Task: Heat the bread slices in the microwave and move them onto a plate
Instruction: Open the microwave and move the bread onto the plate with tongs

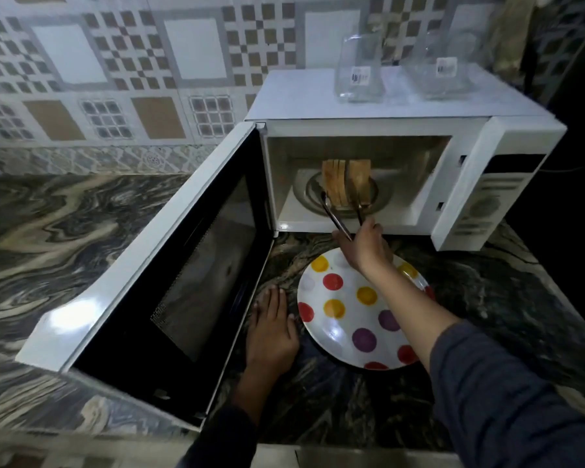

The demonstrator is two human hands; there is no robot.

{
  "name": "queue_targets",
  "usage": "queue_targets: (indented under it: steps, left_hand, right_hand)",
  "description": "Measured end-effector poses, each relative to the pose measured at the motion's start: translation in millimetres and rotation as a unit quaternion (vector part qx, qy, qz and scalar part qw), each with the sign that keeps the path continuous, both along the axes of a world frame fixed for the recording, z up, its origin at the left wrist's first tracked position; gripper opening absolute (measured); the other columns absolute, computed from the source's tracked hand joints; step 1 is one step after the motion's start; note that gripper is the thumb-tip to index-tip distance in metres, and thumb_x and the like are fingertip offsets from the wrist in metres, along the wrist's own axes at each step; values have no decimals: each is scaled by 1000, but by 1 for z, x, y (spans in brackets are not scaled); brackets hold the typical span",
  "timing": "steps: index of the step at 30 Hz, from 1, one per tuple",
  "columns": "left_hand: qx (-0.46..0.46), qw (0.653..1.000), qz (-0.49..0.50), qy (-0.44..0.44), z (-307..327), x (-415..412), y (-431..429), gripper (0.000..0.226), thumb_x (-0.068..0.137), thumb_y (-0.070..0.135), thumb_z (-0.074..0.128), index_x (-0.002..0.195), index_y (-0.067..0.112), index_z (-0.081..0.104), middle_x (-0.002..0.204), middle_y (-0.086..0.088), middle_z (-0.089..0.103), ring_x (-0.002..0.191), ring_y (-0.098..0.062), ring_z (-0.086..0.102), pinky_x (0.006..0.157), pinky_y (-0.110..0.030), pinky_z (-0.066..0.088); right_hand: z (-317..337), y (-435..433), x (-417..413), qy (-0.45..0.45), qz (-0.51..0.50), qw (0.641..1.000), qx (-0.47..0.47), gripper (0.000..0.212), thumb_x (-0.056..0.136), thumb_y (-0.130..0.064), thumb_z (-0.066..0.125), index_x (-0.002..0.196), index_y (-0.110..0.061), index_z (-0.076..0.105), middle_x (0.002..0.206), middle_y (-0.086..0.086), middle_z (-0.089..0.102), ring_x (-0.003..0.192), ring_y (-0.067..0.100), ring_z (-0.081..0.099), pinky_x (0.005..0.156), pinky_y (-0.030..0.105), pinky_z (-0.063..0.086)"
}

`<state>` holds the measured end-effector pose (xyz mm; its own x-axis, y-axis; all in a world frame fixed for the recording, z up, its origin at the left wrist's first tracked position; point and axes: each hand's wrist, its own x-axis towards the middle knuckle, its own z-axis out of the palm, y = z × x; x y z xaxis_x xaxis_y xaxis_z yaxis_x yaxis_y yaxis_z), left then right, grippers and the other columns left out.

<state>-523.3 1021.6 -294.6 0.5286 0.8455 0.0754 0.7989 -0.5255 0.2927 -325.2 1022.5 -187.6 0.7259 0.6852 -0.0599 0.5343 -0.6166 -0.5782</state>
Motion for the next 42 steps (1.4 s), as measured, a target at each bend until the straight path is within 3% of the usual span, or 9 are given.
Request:
queue_targets:
  steps: [4, 10, 16, 19, 23, 27, 33, 38, 42]
  left_hand:
    - [15, 1000, -2, 1, -1, 0, 1, 76, 80, 43, 0, 148, 13, 14, 157, -1, 11, 145, -13, 2, 112, -25, -11]
    - [19, 1000, 1, -1, -3, 0, 2, 71, 84, 40, 7, 148, 12, 16, 157, -4, 13, 145, -15, 5, 114, -28, -9]
    - [33, 999, 5, 1, -2, 0, 3, 67, 86, 38, 12, 146, 12, 22, 156, -5, 19, 145, -17, 12, 115, -27, -8]
    - [33, 999, 5, -10, -1, 1, 2, 64, 88, 37, 16, 146, 12, 22, 156, -4, 19, 144, -15, 11, 111, -25, -9]
    - [31, 999, 6, -13, -2, 0, 2, 64, 88, 37, 15, 147, 13, 20, 157, -3, 16, 145, -14, 8, 116, -27, -5]
    - [38, 999, 18, -5, -2, 1, 2, 61, 88, 35, 23, 144, 12, 30, 153, -5, 27, 143, -16, 19, 115, -37, 4]
    - [31, 999, 15, -18, -2, 0, 1, 61, 88, 35, 24, 144, 12, 29, 153, -5, 27, 143, -17, 20, 116, -29, -1]
    - [35, 999, 22, -12, -4, 1, 2, 60, 86, 34, 28, 141, 11, 37, 149, -6, 35, 140, -18, 28, 116, -30, 9]
    - [26, 999, 12, -19, 0, 1, 1, 65, 85, 37, 17, 144, 12, 28, 153, -5, 27, 143, -17, 19, 113, -37, 0]
  right_hand:
    - [-3, 19, 2, 31, -34, 999, 0, 73, 91, -46, 50, 141, -1, 22, 143, 19, 35, 124, 39, 44, 92, 41, 42]
    - [-10, 49, 11, 87, -26, 995, 50, 73, 85, -48, 55, 141, -10, 29, 142, 14, 40, 124, 37, 45, 101, 44, 41]
    - [-11, 81, 23, 44, 23, 999, 11, 45, 94, -40, 42, 129, -14, 49, 132, 13, 52, 118, 31, 50, 96, 35, 39]
    - [-13, 94, 33, 98, -3, 995, 34, 53, 85, -48, 49, 128, -16, 49, 122, 11, 59, 109, 31, 58, 93, 44, 49]
    - [-21, 112, 48, 109, -29, 991, 72, 91, 68, -59, 57, 143, -16, 27, 131, 10, 55, 108, 31, 61, 88, 49, 52]
    - [-8, 110, 39, 83, -39, 993, 71, 74, 79, -42, 60, 141, -12, 32, 130, 12, 55, 110, 32, 60, 89, 47, 52]
    - [-9, 103, 41, 48, -39, 998, 15, 64, 94, -36, 48, 145, -6, 23, 145, 14, 40, 126, 34, 46, 100, 40, 42]
    - [-9, 92, 33, 9, -8, 1000, 21, 53, 95, -24, 43, 143, -9, 28, 142, 14, 44, 124, 34, 48, 97, 39, 40]
    - [0, 69, 13, 11, 4, 999, 35, 40, 94, -31, 47, 119, -2, 56, 122, 21, 59, 112, 37, 56, 86, 37, 44]
